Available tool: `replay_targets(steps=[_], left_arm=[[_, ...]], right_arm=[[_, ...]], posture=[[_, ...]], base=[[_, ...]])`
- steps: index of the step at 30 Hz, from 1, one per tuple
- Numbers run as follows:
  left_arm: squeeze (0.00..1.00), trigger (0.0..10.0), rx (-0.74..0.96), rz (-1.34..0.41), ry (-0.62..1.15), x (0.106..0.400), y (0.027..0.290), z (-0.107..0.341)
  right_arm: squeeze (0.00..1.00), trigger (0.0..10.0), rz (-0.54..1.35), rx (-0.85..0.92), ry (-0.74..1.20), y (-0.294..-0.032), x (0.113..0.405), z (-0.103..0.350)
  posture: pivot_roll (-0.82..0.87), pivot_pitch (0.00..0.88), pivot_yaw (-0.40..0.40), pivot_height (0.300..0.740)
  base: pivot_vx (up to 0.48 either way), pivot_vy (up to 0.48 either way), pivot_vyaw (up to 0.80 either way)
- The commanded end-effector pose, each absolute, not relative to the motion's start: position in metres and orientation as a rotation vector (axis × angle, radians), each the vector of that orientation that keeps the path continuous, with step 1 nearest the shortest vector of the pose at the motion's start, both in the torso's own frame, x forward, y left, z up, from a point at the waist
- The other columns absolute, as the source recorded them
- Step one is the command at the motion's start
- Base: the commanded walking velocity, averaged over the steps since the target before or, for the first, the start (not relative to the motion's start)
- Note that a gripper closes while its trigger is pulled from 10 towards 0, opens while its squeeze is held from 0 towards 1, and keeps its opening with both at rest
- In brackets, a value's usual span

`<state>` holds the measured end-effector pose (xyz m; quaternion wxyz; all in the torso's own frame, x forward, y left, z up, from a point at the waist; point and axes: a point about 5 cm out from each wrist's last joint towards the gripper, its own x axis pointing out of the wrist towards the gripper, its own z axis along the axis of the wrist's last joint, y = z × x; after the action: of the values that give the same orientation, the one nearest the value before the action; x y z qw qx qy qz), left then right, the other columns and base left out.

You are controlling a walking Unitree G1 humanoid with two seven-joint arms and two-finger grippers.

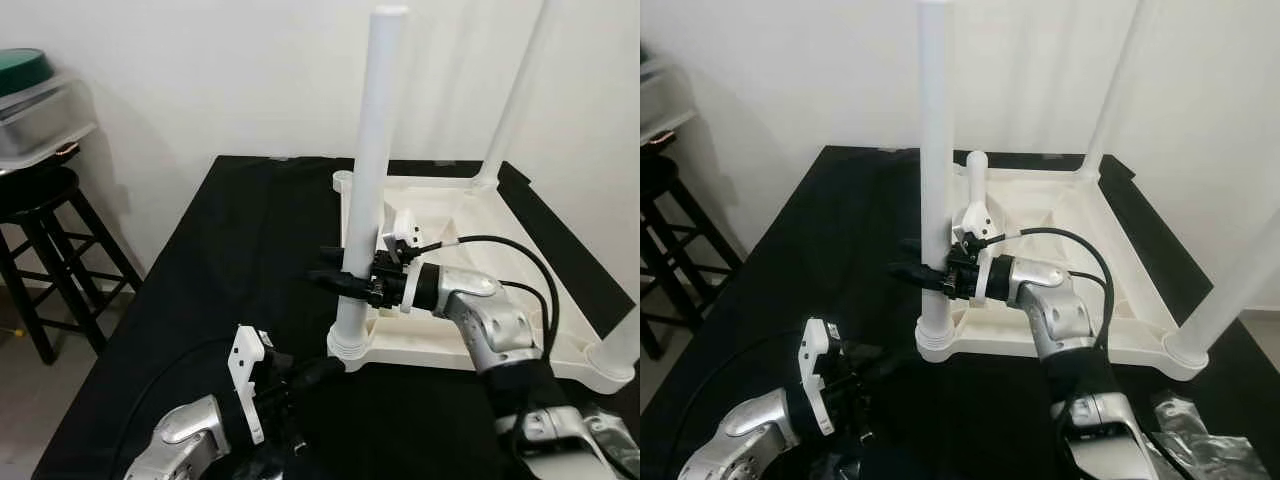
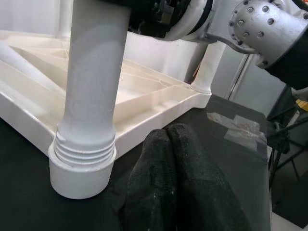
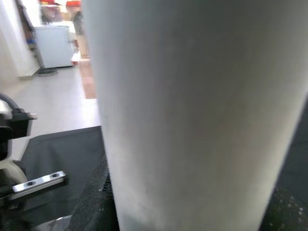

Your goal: Building children table

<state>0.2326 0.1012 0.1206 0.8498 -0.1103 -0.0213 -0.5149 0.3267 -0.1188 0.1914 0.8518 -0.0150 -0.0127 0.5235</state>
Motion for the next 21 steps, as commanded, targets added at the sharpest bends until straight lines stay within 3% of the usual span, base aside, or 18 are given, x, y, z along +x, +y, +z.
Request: replay_targets(steps=[1, 2, 3, 4, 6, 7, 12, 16, 17, 20, 21], left_arm=[[0.00, 10.0, -0.229, -1.078, -0.038, 0.230, 0.105, 0.120], [0.00, 10.0, -0.229, -1.079, -0.037, 0.230, 0.105, 0.120], [0.00, 10.0, -0.229, -1.079, -0.037, 0.230, 0.105, 0.120], [0.00, 10.0, -0.227, -1.080, -0.036, 0.230, 0.106, 0.121], [0.00, 10.0, -0.226, -1.080, -0.035, 0.230, 0.106, 0.121], [0.00, 10.0, -0.225, -1.080, -0.034, 0.230, 0.107, 0.120], [0.00, 10.0, -0.222, -1.089, -0.026, 0.231, 0.107, 0.120], [0.00, 10.0, -0.223, -1.078, -0.030, 0.231, 0.107, 0.120], [0.00, 10.0, -0.223, -1.078, -0.031, 0.231, 0.107, 0.120], [0.00, 10.0, -0.224, -1.078, -0.030, 0.232, 0.107, 0.121], [0.00, 10.0, -0.225, -1.080, -0.029, 0.232, 0.107, 0.120]], right_arm=[[0.00, 0.0, 0.770, 0.032, 0.114, -0.104, 0.314, 0.150], [0.00, 0.0, 0.448, 0.089, 0.174, -0.106, 0.311, 0.136], [0.00, 0.0, 0.448, 0.089, 0.174, -0.106, 0.311, 0.136], [0.00, 0.0, 0.332, 0.105, 0.224, -0.100, 0.297, 0.123], [0.00, 0.0, 0.292, 0.115, 0.251, -0.096, 0.287, 0.117], [0.00, 0.0, 0.364, 0.073, 0.252, -0.088, 0.282, 0.118], [0.00, 0.0, 0.364, 0.031, 0.228, -0.099, 0.298, 0.125], [0.00, 0.0, 0.347, 0.034, 0.229, -0.093, 0.297, 0.128], [0.00, 10.0, 0.380, 0.056, 0.220, -0.090, 0.298, 0.131], [0.00, 10.0, 0.376, 0.073, 0.218, -0.086, 0.296, 0.135], [1.00, 10.0, 0.398, 0.091, 0.198, -0.086, 0.299, 0.141]], posture=[[-0.02, 0.000, -0.032, 0.740], [-0.02, 0.000, -0.031, 0.740], [-0.02, 0.000, -0.031, 0.740], [-0.02, 0.000, -0.018, 0.740], [-0.03, 0.000, -0.014, 0.740], [-0.04, 0.000, -0.007, 0.740], [-0.03, 0.000, -0.018, 0.740], [-0.03, 0.000, -0.014, 0.740], [-0.03, 0.000, -0.014, 0.740], [-0.03, 0.000, -0.014, 0.740], [-0.03, 0.000, -0.011, 0.740]], base=[[0.000, 0.000, 0.00], [0.000, 0.000, 0.00], [0.000, 0.000, 0.00], [0.000, 0.000, 0.00], [0.000, 0.000, 0.00], [0.000, 0.000, 0.00], [0.000, 0.000, 0.00], [0.000, 0.000, 0.00], [0.000, 0.000, 0.00], [0.000, 0.000, 0.00], [0.000, 0.000, 0.00]])
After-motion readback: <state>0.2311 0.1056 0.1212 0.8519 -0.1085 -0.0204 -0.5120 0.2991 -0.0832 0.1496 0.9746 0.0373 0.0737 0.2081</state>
